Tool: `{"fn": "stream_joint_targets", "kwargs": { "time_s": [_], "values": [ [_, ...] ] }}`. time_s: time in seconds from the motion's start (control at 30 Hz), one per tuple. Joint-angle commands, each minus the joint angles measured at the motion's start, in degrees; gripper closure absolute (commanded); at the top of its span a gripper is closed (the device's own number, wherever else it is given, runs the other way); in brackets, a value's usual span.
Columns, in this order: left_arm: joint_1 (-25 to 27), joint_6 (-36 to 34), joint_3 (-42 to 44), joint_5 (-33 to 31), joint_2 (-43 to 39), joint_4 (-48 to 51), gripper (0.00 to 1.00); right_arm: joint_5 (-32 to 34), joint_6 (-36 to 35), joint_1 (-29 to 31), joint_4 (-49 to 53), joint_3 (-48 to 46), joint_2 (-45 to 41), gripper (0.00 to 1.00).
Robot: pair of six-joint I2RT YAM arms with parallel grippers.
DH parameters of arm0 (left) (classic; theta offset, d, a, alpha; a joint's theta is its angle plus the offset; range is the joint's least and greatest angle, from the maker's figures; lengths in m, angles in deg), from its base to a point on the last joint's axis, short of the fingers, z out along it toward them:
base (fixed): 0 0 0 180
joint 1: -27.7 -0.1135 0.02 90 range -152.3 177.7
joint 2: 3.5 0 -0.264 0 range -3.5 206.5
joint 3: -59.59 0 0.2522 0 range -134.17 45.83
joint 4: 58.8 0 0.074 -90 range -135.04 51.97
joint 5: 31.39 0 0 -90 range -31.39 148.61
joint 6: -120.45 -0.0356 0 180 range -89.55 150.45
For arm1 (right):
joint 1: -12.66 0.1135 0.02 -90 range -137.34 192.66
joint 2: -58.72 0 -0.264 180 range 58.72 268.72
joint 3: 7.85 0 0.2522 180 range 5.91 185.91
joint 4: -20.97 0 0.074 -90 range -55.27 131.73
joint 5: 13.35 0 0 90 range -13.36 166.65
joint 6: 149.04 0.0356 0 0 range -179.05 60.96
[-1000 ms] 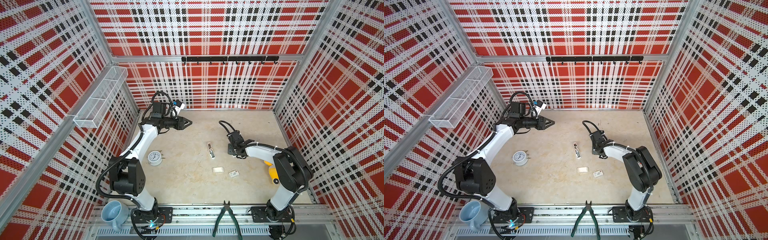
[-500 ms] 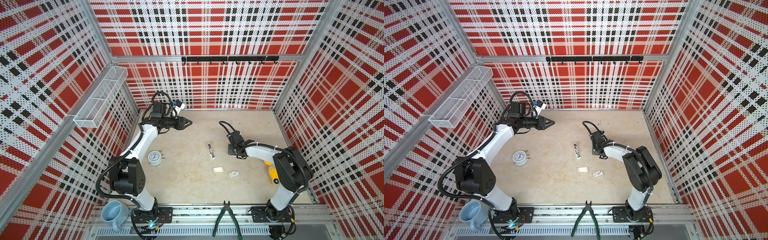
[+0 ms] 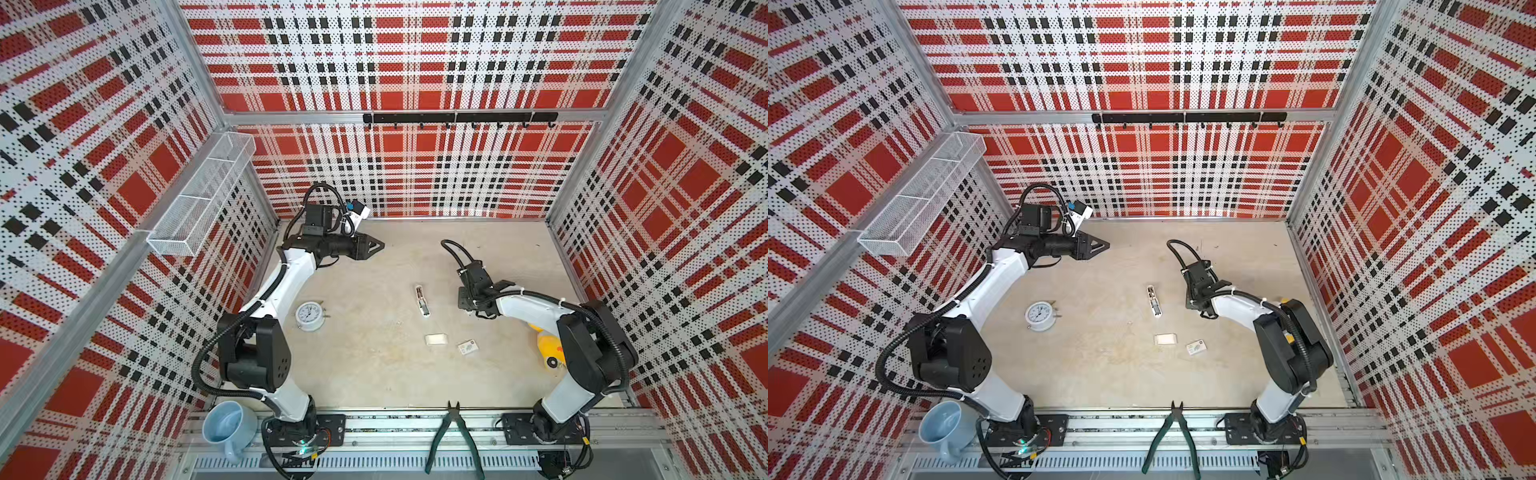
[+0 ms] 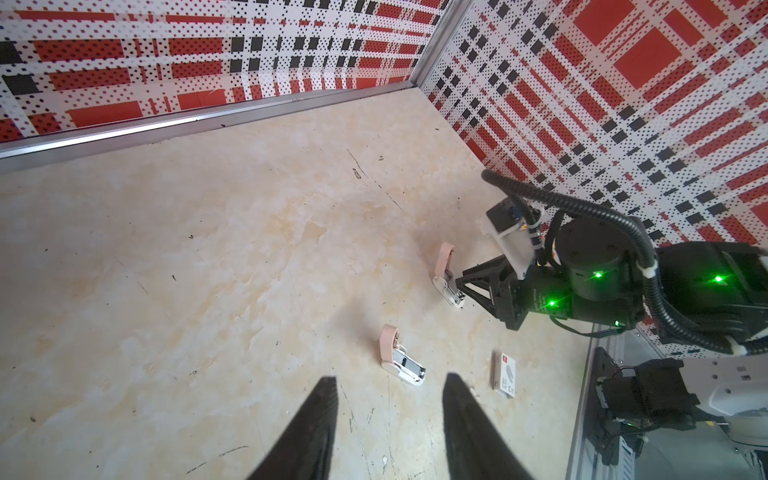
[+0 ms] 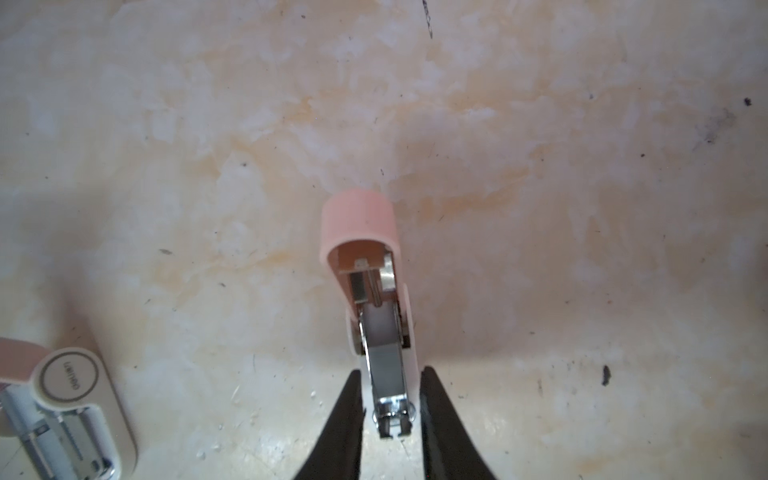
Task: Load the staples into the stapler
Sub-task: 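Open the right gripper and release the strip inside the stapler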
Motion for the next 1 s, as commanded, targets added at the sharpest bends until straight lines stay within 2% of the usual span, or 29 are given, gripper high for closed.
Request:
{"fn": "stream_joint_targets", "kwargs": {
  "time_s": [0.0, 0.23, 0.97],
  "values": [
    [0.44, -0.77, -2.06, -0.14, -0.21, 1.41, 0.55, -1.19, -0.71, -0.12, -3.76, -1.76, -1.98, 0.72],
    [0.53, -2.05, -3.51, 0.04, 0.33, 3.59, 0.55, -3.92, -1.28, -0.09, -8.46, -2.93, -1.55, 0.70],
    [0.94, -2.56, -3.39, -0.22, -0.13, 3.70, 0.55, -3.08, -2.19, -0.12, -10.62, -0.60, 1.63, 0.67]
  ]
}}
